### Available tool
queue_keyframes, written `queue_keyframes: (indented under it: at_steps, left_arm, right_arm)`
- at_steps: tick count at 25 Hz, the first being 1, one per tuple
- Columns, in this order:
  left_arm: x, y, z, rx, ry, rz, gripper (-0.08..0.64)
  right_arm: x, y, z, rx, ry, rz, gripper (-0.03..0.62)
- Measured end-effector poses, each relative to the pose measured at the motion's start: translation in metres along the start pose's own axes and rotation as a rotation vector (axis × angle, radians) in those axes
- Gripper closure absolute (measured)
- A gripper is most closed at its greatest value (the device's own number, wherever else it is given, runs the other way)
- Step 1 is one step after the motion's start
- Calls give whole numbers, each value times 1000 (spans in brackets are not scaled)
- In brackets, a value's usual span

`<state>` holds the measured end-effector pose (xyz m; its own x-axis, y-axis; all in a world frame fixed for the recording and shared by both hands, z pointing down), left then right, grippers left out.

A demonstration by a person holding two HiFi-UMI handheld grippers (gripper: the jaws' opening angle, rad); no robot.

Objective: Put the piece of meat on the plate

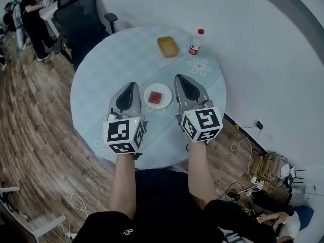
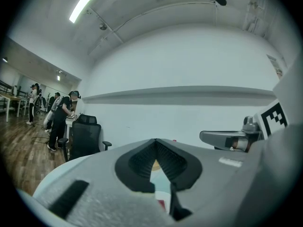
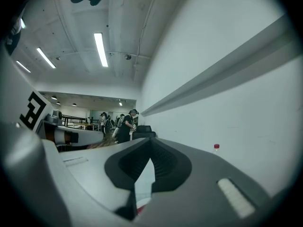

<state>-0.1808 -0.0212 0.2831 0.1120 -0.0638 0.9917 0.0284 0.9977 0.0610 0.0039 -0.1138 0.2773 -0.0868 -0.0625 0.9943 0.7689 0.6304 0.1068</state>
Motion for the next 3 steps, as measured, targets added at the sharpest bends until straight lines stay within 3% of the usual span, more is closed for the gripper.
queue_keyframes:
  at_steps: [3]
  left_arm:
    - [1,1,1,-5,-2,1,566]
  right_arm:
    - [0,0,1,-6,5,0,580]
Point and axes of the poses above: the fingertips, and each gripper's own axes: y backward along the fingers, z to its left, x out of its underside, the point moved 9 cm from there along y, backward along the fingers, and after that the axes turned 5 degrees about -z, right-handed, at the moved point
